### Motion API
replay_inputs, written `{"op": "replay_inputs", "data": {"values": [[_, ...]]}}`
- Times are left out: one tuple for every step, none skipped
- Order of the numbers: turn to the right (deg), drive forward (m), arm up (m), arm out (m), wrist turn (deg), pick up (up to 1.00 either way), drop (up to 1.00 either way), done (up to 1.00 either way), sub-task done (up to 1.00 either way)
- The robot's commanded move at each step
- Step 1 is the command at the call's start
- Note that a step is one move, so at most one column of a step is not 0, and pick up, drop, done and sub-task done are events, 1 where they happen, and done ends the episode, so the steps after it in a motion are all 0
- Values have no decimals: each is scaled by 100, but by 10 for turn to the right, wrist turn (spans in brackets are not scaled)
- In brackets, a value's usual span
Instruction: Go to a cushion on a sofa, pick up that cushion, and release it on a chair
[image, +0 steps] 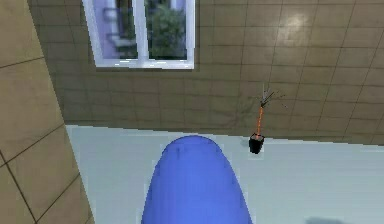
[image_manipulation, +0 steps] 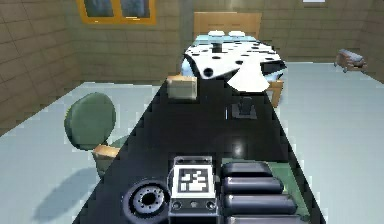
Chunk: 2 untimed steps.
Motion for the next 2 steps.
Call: {"op": "replay_inputs", "data": {"values": [[60, 0, 0, 0, 0, 0, 0, 0, 0], [0, 55, 0, 0, 0, 0, 0, 0, 0]]}}
